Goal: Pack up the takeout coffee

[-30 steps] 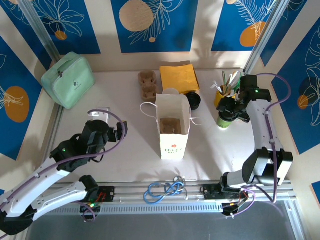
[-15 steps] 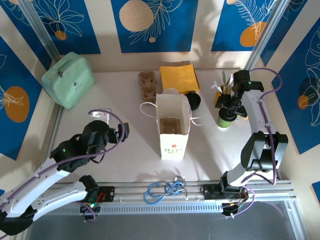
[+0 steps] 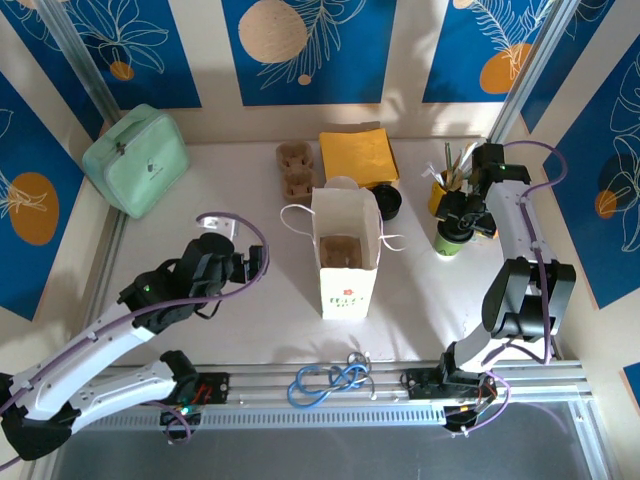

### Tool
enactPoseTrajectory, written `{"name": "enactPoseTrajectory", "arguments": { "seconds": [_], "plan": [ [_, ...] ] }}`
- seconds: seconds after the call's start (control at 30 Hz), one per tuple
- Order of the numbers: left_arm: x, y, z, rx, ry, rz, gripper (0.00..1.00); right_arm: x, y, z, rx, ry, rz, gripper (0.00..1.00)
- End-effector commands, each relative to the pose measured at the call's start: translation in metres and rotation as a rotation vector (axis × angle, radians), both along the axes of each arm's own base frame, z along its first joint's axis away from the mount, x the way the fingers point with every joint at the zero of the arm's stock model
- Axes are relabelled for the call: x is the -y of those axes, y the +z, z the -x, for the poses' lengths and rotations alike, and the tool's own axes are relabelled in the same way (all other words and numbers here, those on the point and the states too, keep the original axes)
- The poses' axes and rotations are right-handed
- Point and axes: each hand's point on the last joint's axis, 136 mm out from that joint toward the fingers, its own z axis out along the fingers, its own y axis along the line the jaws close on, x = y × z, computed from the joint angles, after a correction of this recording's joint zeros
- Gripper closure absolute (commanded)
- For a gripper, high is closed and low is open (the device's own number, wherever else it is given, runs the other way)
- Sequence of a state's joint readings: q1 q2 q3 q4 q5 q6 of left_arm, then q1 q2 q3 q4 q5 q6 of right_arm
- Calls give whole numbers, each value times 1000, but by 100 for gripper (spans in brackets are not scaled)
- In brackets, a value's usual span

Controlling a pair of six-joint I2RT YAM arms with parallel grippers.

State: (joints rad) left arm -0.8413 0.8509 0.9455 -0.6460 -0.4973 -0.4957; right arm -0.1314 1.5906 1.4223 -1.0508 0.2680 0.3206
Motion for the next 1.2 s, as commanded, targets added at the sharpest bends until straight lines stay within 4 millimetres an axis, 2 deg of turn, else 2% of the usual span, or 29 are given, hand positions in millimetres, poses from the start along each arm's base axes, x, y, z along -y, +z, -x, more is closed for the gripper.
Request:
{"name": "enactPoseTrajectory", "arguments": {
  "seconds": [0.0,0.77,1.17],
  "plan": [
    [2,13,-3,27,-6,29,2,0,-8,1,-15,14,-20,13],
    [0,3,-3,3,7,35,2,-2,-17,-8,-44,30,-40,19],
    [1,6,-5,-7,8,34,2,0,-19,-14,-56,30,-28,19]
  ]
}}
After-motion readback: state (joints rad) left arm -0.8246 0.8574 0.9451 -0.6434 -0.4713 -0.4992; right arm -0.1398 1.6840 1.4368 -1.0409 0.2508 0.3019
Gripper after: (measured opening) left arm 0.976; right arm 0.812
